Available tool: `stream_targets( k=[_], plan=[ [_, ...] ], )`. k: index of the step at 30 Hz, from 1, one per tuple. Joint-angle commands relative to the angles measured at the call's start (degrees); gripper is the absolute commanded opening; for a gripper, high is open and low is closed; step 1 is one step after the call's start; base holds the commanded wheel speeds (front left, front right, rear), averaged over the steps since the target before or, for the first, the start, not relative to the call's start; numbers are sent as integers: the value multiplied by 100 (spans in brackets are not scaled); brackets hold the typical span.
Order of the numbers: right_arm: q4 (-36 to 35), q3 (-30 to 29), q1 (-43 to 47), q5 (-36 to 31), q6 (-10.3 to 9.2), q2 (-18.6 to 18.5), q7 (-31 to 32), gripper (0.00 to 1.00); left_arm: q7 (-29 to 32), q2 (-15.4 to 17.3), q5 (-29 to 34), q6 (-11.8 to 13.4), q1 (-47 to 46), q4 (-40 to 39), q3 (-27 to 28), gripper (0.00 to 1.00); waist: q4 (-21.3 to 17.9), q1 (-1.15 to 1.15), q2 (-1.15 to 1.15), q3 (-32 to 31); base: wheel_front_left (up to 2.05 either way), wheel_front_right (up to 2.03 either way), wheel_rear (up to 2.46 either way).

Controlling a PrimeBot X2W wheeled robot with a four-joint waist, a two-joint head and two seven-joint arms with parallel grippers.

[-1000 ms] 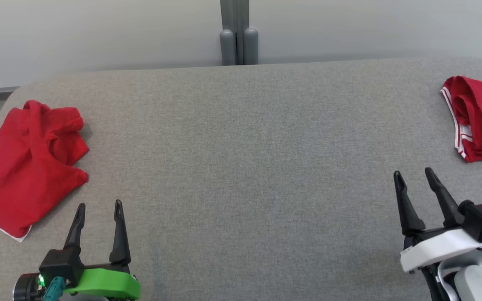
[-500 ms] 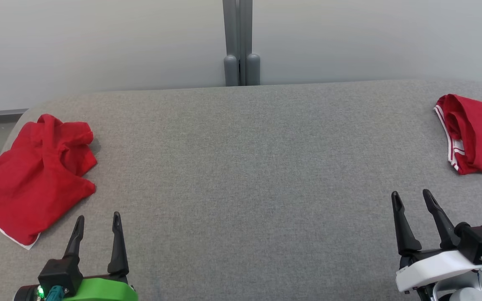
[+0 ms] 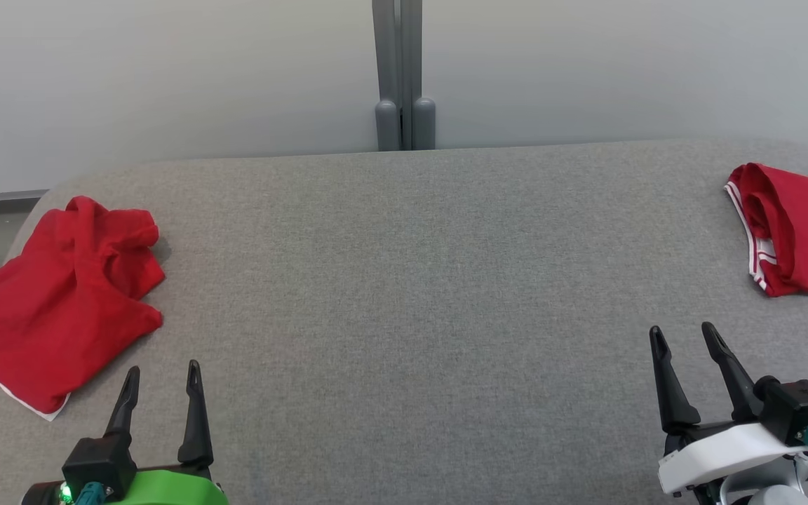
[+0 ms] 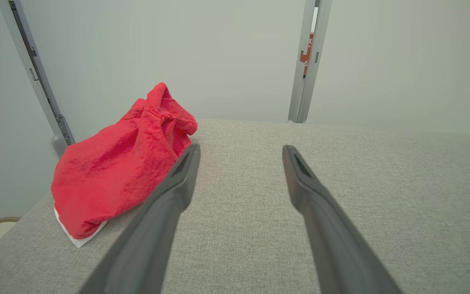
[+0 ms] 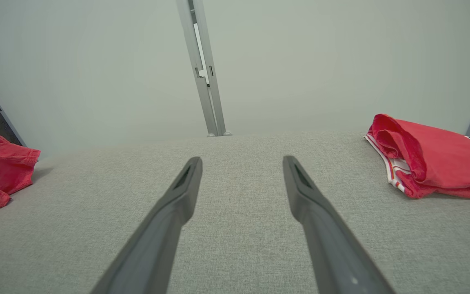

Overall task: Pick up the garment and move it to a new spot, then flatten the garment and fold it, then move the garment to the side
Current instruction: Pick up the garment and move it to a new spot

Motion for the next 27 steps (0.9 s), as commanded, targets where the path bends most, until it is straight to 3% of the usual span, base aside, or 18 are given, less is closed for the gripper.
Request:
stream_targets(
  k=[1, 10, 27],
  plan=[
    [18, 14, 31, -40, -8, 15, -17, 100, -2, 0, 17, -19, 35, 18, 32, 100, 23, 0, 0, 5, 0, 0, 0],
    [29, 50, -81, -38, -8, 74, -17, 100, -2, 35, 119, -37, 22, -22, 136, 100, 329, 0, 0, 42, 0, 0, 0],
    [111, 142, -178, -29, -8, 112, -17, 100, -2, 131, 196, 14, 13, -133, 340, 100, 1889, 0, 0, 233, 0, 0, 0]
  ],
)
